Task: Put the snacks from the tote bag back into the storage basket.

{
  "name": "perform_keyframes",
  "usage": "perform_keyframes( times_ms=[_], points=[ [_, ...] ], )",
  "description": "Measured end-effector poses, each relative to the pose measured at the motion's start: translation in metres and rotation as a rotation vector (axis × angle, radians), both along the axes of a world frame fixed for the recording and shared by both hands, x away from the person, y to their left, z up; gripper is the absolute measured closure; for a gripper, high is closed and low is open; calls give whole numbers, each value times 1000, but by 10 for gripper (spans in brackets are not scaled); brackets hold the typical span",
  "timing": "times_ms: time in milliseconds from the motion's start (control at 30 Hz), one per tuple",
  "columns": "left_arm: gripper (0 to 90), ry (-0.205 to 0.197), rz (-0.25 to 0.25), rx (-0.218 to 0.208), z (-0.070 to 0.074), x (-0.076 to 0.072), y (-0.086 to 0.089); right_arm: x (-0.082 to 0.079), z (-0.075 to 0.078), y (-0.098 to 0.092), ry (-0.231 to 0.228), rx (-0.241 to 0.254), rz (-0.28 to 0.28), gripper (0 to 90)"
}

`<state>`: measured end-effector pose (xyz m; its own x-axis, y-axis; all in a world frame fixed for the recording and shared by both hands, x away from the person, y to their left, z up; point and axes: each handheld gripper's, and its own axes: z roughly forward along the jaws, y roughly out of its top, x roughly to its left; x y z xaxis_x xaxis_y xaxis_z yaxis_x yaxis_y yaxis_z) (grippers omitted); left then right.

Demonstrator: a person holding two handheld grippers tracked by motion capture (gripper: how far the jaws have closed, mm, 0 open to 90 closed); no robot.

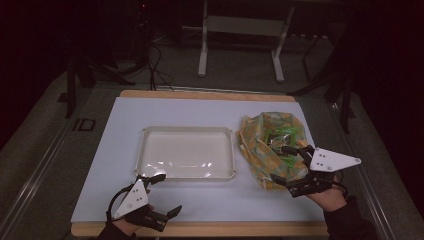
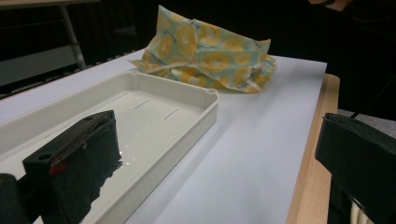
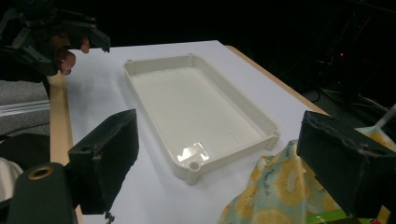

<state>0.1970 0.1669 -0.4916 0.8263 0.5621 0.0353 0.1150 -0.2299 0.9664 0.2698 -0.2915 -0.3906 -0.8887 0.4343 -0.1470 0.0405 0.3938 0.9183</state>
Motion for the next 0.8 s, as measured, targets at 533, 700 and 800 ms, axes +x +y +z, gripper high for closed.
perform_keyframes(
  times_ms=[533, 700, 800],
  points=[
    [3, 1, -3, 4, 0, 1, 0, 27, 20, -13, -41, 31, -74, 140],
    [3, 0, -4, 5, 0, 0, -1, 38, 21, -20, -49, 31, -115, 141],
    [3, 4, -2, 5, 0, 1, -1, 45, 20, -25, -48, 38, -152, 135]
  ],
)
